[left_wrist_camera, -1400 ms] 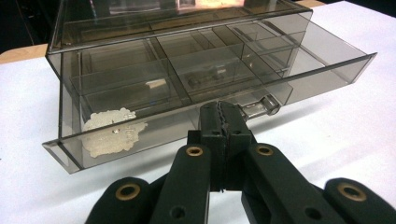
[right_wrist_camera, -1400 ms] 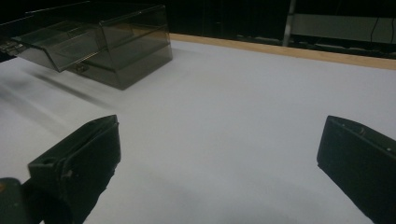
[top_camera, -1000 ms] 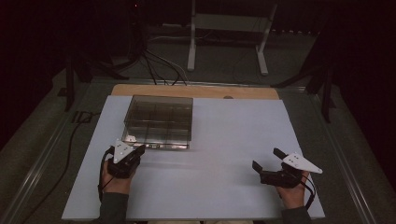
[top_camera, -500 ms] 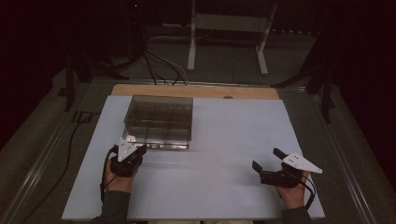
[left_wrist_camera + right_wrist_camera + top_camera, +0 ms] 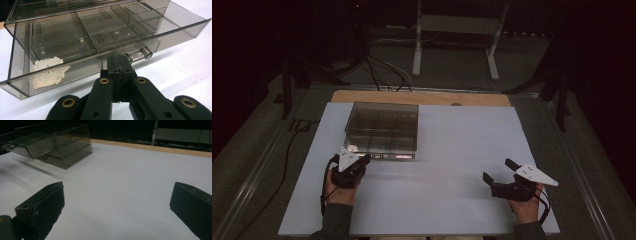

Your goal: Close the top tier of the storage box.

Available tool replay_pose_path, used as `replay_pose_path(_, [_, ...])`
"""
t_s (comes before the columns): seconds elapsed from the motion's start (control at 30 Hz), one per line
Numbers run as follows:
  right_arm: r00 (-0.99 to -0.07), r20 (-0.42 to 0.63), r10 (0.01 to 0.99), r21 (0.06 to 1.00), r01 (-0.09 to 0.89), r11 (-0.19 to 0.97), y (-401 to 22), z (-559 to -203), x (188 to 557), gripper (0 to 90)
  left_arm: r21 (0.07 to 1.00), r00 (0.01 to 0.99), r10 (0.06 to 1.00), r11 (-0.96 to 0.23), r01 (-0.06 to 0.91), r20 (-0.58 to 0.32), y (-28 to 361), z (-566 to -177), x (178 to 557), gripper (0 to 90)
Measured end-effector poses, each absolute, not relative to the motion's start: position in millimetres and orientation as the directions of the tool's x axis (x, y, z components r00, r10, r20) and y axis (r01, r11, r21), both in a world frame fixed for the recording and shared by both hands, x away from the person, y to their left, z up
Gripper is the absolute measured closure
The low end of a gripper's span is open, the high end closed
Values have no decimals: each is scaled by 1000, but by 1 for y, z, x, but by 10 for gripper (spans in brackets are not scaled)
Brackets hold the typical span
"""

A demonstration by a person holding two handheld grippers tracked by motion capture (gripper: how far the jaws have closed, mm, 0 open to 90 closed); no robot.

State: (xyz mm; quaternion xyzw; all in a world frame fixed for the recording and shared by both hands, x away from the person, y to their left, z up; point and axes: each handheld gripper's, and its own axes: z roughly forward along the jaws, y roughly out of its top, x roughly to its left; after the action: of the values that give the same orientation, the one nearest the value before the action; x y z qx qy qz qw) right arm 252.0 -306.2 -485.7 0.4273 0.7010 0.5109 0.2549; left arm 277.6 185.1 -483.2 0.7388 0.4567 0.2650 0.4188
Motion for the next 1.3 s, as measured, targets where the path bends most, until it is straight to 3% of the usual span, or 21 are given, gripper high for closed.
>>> replay_pose_path(1.3, [-509, 79, 857, 934, 339, 115, -307, -486, 252, 0, 863, 437, 899, -226, 452, 6, 178, -481, 287, 900])
